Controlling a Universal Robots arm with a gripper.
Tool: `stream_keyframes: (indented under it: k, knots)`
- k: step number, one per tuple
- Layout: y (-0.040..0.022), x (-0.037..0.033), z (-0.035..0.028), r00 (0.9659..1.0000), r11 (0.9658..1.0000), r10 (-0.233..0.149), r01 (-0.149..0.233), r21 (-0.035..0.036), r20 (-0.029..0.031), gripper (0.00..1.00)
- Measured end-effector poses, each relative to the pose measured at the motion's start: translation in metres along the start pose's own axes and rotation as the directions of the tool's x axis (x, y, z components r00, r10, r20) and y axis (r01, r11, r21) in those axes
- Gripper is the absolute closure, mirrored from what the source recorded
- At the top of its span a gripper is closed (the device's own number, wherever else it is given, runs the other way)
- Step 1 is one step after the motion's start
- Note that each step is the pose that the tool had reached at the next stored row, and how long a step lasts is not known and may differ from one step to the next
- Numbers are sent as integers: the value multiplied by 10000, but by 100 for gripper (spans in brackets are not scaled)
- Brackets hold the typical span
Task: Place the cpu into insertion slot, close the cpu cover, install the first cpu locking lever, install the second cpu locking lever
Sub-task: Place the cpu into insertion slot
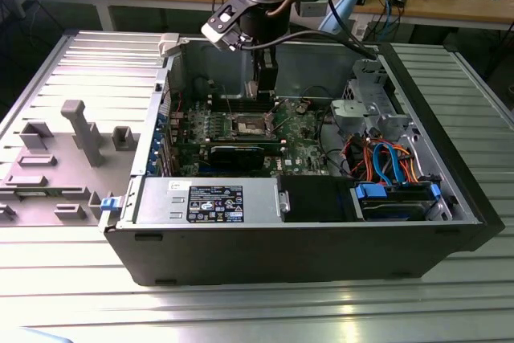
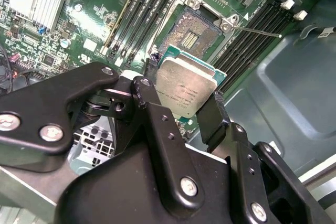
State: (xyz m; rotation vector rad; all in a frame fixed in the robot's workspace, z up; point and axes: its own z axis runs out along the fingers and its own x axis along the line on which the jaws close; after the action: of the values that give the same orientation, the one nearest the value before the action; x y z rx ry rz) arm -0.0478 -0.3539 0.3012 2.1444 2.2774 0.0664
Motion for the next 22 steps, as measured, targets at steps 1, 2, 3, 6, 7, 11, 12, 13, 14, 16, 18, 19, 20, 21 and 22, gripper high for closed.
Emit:
stream_keyframes:
  k: [1,2,3,6,7,11,12,13,14,16,18,19,20,21,22]
  knots:
    - [-1,1,1,10000,10000,0,0,0,0,45]
    - [-2,3,1,10000,10000,0,0,0,0,45]
    - [-3,5,2,10000,10000,0,0,0,1,45]
    - [-5,11,4,10000,10000,0,0,0,1,45]
    - [-6,12,4,10000,10000,0,0,0,1,45]
    - [-13,18,12,10000,10000,0,0,0,1,45]
    - [-12,19,13,10000,10000,0,0,0,1,45]
    - [-12,20,13,10000,10000,0,0,0,1,45]
    - [-12,22,15,10000,10000,0,0,0,1,45]
    - [-12,27,16,10000,10000,0,0,0,2,45]
    - [-12,30,18,10000,10000,0,0,0,1,45]
    - [-12,31,20,10000,10000,0,0,0,1,45]
    - [-13,33,21,10000,10000,0,0,0,1,45]
    - [-13,34,22,10000,10000,0,0,0,1,45]
    - [-13,35,23,10000,10000,0,0,0,2,45]
